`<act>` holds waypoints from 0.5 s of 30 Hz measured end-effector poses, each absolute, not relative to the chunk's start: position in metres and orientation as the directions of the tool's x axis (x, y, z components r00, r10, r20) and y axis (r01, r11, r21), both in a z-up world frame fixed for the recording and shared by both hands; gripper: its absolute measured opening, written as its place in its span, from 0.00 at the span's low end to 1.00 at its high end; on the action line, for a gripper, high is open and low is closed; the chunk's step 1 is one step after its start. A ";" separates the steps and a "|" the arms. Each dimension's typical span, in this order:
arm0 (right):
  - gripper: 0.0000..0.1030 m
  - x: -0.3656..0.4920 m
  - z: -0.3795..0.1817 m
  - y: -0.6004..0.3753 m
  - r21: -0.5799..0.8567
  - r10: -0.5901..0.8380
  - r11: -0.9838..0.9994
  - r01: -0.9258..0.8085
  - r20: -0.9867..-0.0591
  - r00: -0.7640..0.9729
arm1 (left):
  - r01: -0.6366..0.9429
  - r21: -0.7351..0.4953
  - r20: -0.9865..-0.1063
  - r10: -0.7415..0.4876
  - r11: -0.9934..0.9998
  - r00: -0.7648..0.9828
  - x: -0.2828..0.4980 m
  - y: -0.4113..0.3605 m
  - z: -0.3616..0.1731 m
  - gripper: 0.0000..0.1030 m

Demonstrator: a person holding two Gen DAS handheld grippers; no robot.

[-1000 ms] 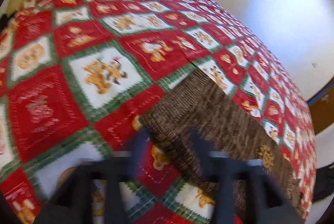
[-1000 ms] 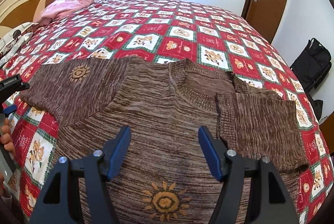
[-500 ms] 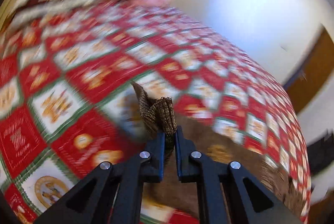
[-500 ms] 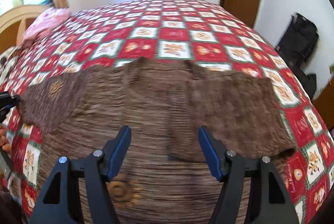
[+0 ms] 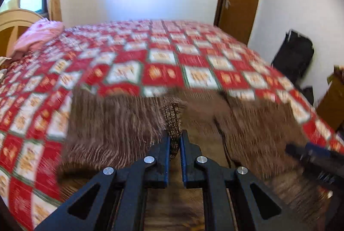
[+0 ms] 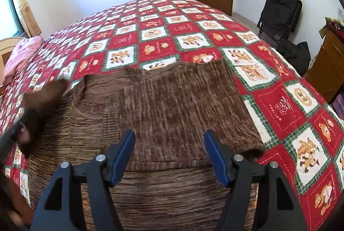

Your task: Fold small clothes

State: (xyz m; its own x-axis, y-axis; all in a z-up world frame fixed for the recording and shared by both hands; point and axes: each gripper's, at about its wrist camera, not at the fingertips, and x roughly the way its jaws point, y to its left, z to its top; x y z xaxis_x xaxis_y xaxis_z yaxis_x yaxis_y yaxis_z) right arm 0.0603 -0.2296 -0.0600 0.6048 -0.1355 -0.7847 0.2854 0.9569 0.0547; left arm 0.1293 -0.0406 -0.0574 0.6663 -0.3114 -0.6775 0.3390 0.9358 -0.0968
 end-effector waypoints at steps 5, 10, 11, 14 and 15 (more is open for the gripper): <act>0.68 0.060 -0.064 -0.232 0.068 -0.112 0.960 0.271 -0.795 0.596 | 0.357 -0.044 -0.721 -0.277 0.933 0.636 0.121 -0.048 -0.081 0.08; 0.68 0.077 -0.058 -0.225 0.209 0.055 0.961 0.183 -0.789 0.612 | 0.337 -0.064 -0.710 -0.280 0.939 0.646 0.125 -0.041 -0.085 0.08; 0.68 0.084 -0.058 -0.223 0.256 0.111 0.955 0.152 -0.780 0.616 | 0.330 -0.080 -0.711 -0.286 0.941 0.642 0.127 -0.039 -0.086 0.08; 0.68 0.113 -0.061 -0.210 0.340 0.231 0.938 0.066 -0.757 0.611 | 0.305 -0.118 -0.709 -0.296 0.945 0.640 0.128 -0.034 -0.088 0.08; 0.68 0.131 -0.065 -0.203 0.377 0.289 0.926 0.024 -0.751 0.594 | 0.301 -0.123 -0.708 -0.296 0.946 0.641 0.128 -0.033 -0.088 0.08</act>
State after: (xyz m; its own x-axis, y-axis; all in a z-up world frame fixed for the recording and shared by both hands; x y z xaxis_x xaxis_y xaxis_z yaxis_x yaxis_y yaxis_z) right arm 0.1307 -0.2026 -0.0652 0.5941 0.2895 -0.7505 0.0245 0.9261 0.3766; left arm 0.1283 -0.0329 -0.0882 0.6412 -0.2960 -0.7080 0.3007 0.9457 -0.1230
